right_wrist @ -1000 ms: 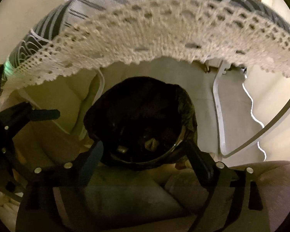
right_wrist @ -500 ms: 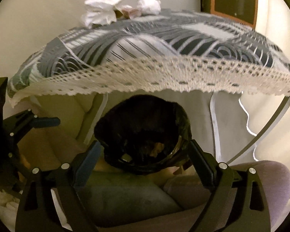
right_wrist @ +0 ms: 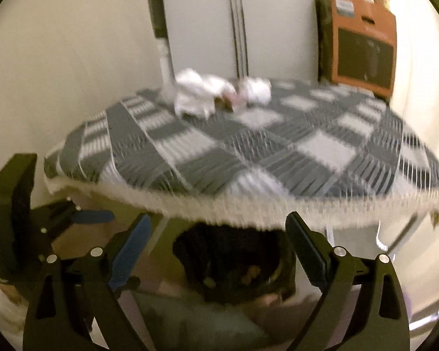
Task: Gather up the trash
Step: 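Raise both empty tools back above the table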
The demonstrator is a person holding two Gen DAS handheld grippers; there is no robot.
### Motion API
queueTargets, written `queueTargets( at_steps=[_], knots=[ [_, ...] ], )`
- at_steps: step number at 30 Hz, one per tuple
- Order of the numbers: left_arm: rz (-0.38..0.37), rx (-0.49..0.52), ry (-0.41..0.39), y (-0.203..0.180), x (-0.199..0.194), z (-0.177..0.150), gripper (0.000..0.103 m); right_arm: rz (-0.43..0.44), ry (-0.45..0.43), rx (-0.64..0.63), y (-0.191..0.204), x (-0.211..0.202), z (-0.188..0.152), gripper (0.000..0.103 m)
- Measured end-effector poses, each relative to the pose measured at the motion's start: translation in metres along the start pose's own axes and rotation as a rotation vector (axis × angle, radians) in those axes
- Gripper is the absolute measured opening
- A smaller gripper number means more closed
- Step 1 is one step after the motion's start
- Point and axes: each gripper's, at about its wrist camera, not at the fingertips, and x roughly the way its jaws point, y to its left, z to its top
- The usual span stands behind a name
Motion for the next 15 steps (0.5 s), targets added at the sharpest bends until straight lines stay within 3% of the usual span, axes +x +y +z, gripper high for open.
queueTargets(
  at_steps=[6, 15],
  knots=[
    [0.046, -0.002, -0.041, 0.025, -0.012, 0.026, 0.097, 0.032, -0.054, -0.037, 0.001, 0.019, 0.043, 0.090],
    [0.098, -0.009, -0.050, 0.061, -0.007, 0.060, 0.097, 0.057, -0.021, -0.004, -0.010, 0.073, 0.089, 0.090]
  ],
)
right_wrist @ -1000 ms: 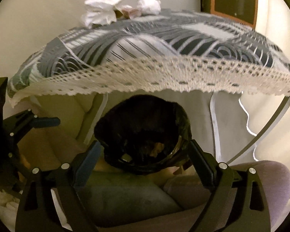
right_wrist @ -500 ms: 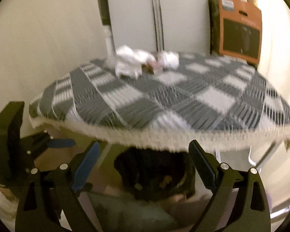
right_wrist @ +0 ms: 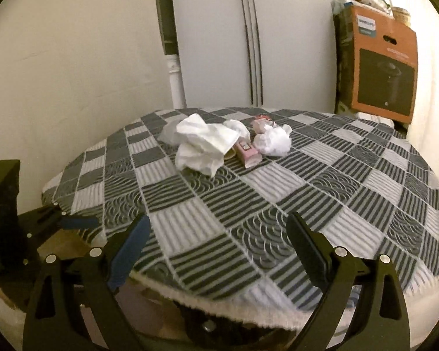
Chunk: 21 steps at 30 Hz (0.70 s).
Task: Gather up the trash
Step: 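Raise both empty tools back above the table, then grasp the white paper cup with the right tool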
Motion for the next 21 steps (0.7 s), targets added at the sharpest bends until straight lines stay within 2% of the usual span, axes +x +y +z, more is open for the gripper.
queueTargets(
  at_steps=[11, 16, 21],
  knots=[
    [0.007, -0.028, -0.022, 0.043, 0.021, 0.032, 0.097, 0.046, 0.052, 0.029, 0.010, 0.072, 0.056, 0.090],
    [0.001, -0.033, -0.015, 0.060, 0.026, 0.034, 0.097, 0.061, 0.065, 0.152, 0.009, 0.102, 0.071, 0.090],
    [-0.013, -0.035, -0.011, 0.075, 0.029, 0.034, 0.097, 0.114, 0.078, 0.283, -0.001, 0.128, 0.081, 0.090]
  ],
)
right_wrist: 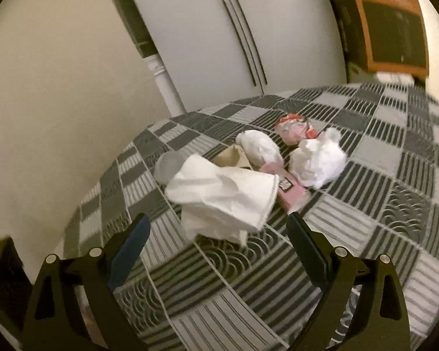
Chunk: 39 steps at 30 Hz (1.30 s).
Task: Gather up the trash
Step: 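Grasp the white paper cup with the right tool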
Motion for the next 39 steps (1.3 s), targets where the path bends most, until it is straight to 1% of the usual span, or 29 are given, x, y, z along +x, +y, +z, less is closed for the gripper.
queueTargets(
  at_steps=[6, 11, 16, 20, 23, 24, 25, 26, 27, 28, 31, 33, 36, 37, 39],
  knots=[
    [-0.015, 0.007, -0.005, 0.015, 0.005, 0.000, 0.097, -0.015, 0.011, 0.101, -0.012, 0.017, 0.015, 0.090],
    [-0.027, 0.013, -0.012, 0.020, 0.007, -0.001, 0.097, -0.002, 0.047, 0.155, -0.019, 0.029, 0.026, 0.090],
    [-0.041, 0.008, -0.015, 0.023, 0.008, -0.003, 0.097, 0.005, 0.084, 0.180, -0.021, 0.041, 0.034, 0.090],
    [-0.042, 0.005, -0.010, 0.024, 0.009, -0.004, 0.097, 0.029, 0.113, 0.216, -0.023, 0.051, 0.036, 0.091],
    [-0.035, 0.007, -0.001, 0.024, 0.010, -0.004, 0.097, 0.064, 0.124, 0.211, -0.021, 0.055, 0.037, 0.089],
    [-0.029, 0.008, 0.003, 0.024, 0.011, -0.004, 0.097, 0.077, 0.126, 0.206, -0.020, 0.055, 0.037, 0.078],
    [-0.027, 0.008, 0.006, 0.024, 0.012, -0.005, 0.097, 0.097, 0.134, 0.199, -0.019, 0.056, 0.037, 0.072],
    [-0.027, 0.007, 0.009, 0.024, 0.012, -0.004, 0.097, 0.107, 0.139, 0.198, -0.018, 0.056, 0.037, 0.060],
    [-0.027, 0.005, 0.013, 0.024, 0.014, -0.004, 0.097, 0.117, 0.151, 0.195, -0.017, 0.056, 0.037, 0.042],
    [-0.026, 0.004, 0.015, 0.023, 0.015, -0.004, 0.097, 0.134, 0.160, 0.201, -0.018, 0.057, 0.037, 0.032],
    [-0.017, 0.006, 0.025, 0.020, 0.017, -0.002, 0.097, 0.196, 0.166, 0.221, -0.022, 0.056, 0.035, 0.022],
    [-0.011, 0.010, 0.029, 0.018, 0.017, 0.000, 0.097, 0.222, 0.146, 0.209, -0.022, 0.049, 0.034, 0.019],
    [-0.008, 0.005, 0.038, 0.016, 0.019, 0.004, 0.097, 0.282, 0.118, 0.201, -0.023, 0.037, 0.034, 0.007],
    [-0.007, 0.002, 0.040, 0.016, 0.019, 0.005, 0.097, 0.296, 0.109, 0.197, -0.023, 0.032, 0.034, 0.005],
    [-0.006, -0.004, 0.045, 0.014, 0.021, 0.009, 0.097, 0.290, 0.079, 0.178, -0.025, 0.020, 0.035, 0.004]
  ],
)
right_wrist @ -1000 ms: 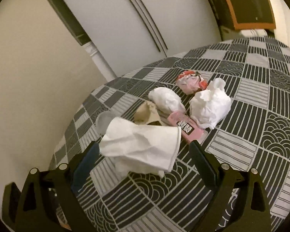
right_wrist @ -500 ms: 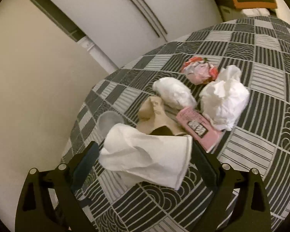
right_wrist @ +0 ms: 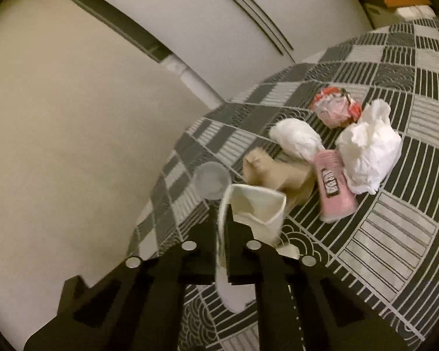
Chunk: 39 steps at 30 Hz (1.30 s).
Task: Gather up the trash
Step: 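Grasp the white paper cup with the right tool, then grasp a white crumpled tissue with the left tool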
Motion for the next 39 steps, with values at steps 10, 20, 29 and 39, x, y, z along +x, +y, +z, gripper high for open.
queueTargets(
  at_steps=[10, 20, 29, 39],
  knots=[
    [-0.022, 0.007, 0.033, -0.024, 0.014, 0.021, 0.097, 0.037, -0.081, -0.040, -0.010, -0.067, -0.004, 0.004],
    [0.009, -0.046, 0.074, -0.040, 0.039, 0.043, 0.097, -0.045, -0.154, -0.112, -0.033, -0.133, -0.024, 0.004],
    [0.059, -0.106, 0.127, -0.054, 0.072, 0.057, 0.097, -0.123, -0.181, -0.173, -0.054, -0.162, -0.046, 0.004],
    [0.090, -0.153, 0.138, -0.044, 0.077, 0.064, 0.081, -0.147, -0.178, -0.197, -0.064, -0.171, -0.058, 0.004]
  ],
)
